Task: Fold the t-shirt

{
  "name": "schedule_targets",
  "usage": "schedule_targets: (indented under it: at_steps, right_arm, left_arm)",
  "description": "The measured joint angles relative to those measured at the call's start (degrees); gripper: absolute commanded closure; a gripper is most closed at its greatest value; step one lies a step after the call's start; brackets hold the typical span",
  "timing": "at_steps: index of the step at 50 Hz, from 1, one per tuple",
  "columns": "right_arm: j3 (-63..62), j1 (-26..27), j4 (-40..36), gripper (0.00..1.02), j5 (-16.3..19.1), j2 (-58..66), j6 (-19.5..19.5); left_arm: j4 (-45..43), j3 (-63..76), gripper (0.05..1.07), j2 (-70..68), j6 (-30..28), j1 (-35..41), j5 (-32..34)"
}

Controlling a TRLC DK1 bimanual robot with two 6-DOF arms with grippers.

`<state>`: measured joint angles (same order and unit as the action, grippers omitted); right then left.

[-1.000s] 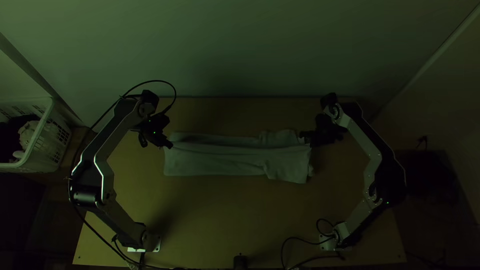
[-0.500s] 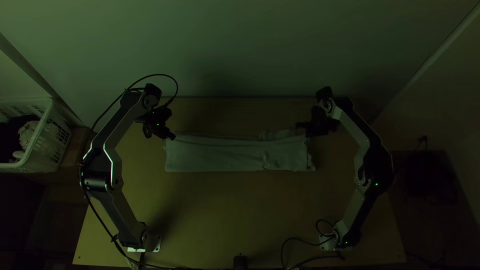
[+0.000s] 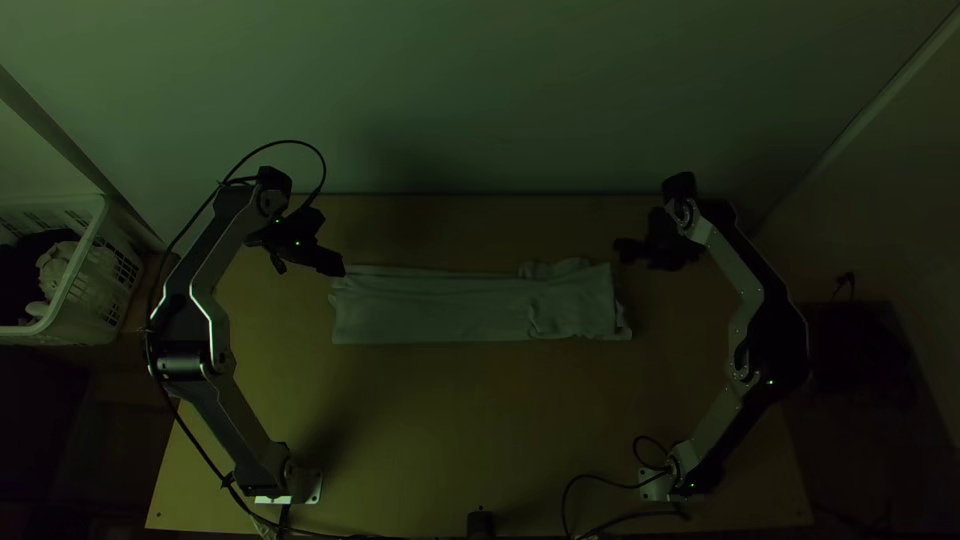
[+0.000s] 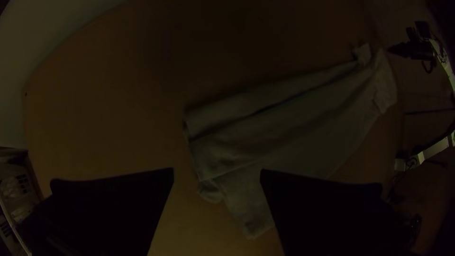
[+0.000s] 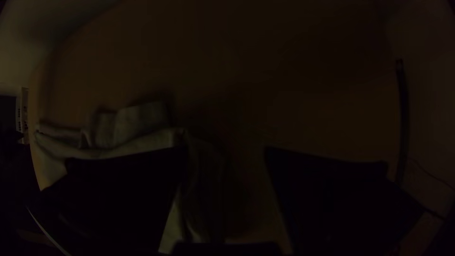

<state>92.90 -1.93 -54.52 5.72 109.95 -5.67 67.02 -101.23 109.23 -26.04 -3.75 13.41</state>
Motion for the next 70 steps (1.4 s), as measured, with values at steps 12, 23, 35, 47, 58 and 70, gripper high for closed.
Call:
schedule_targets:
  at_steps: [12,23,35,47,58,70]
  right_arm:
    - [-0.4,0.2,-0.1,0.03,0.0,-7.0,-0.3]
    - [-0.4,0.3,-0.1,0.03,0.0,-12.4,-2.4]
    - [-1.0,0.1,-0.2,0.03,0.0,-16.0,-3.7]
    - [-3.2,-0.6,-0.3,0.03,0.0,-19.6,-4.8]
    - [-4.8,-0.7,-0.3,0.03,0.0,-22.4,-5.0]
    - [-6.6,-0.7,-0.4,0.03,0.0,-25.2,-5.2]
  left_arm:
    - [-1.0,2.5,0.10,-1.6,2.3,-7.6,12.2]
    - [-10.8,13.7,0.10,-6.6,3.3,-11.5,13.4]
    - [-18.3,26.2,0.10,-9.0,3.5,-11.8,18.0]
    - [-20.6,28.5,0.10,-8.3,3.8,-12.5,21.4]
    - [-21.8,29.2,0.10,-4.7,4.9,-12.4,23.6]
    - [-26.2,29.2,0.10,-3.8,8.1,-9.1,24.6]
